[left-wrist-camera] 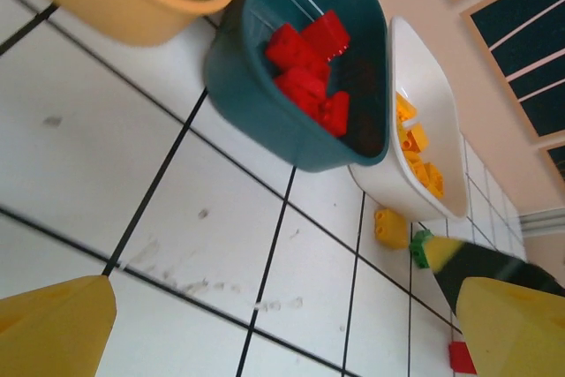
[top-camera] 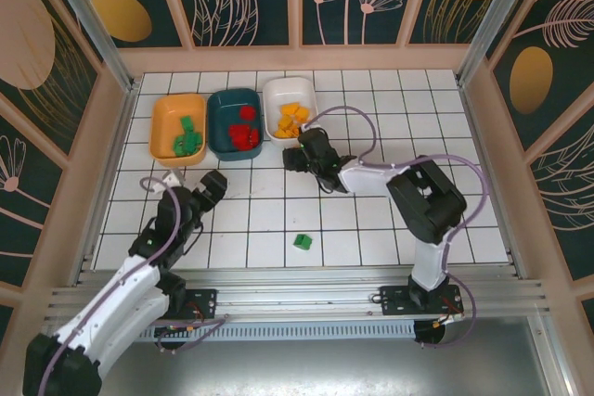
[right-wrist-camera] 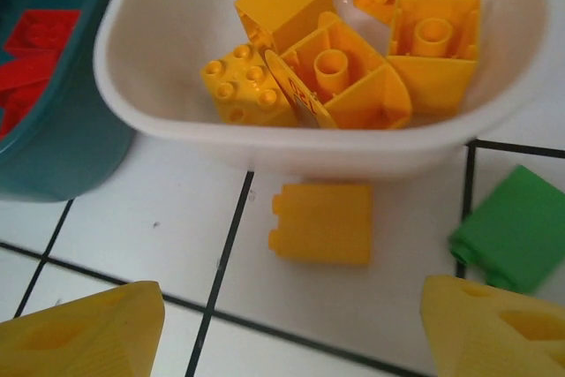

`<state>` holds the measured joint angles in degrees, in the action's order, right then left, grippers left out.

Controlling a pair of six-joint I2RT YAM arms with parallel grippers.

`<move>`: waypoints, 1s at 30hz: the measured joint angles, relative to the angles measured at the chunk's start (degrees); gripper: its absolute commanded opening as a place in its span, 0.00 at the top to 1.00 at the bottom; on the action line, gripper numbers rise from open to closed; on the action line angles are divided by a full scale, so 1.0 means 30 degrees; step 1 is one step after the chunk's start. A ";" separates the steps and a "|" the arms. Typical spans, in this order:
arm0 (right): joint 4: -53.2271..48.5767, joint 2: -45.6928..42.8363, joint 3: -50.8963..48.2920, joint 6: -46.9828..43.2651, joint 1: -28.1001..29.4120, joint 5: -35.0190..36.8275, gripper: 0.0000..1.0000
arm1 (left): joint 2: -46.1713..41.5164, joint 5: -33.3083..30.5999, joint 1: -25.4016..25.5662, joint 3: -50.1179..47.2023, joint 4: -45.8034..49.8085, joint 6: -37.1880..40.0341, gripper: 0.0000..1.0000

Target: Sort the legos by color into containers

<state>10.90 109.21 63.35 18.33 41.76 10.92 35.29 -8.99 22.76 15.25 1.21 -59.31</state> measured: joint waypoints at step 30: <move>-0.2397 0.3963 0.3679 -0.0488 -0.0007 0.2040 0.58 | -0.2266 0.1260 0.0000 -0.1319 0.0860 -0.1610 0.02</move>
<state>3.70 121.10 74.39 16.86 41.74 17.04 28.49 -5.21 22.76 11.29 3.79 -64.14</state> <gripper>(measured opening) 0.455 0.985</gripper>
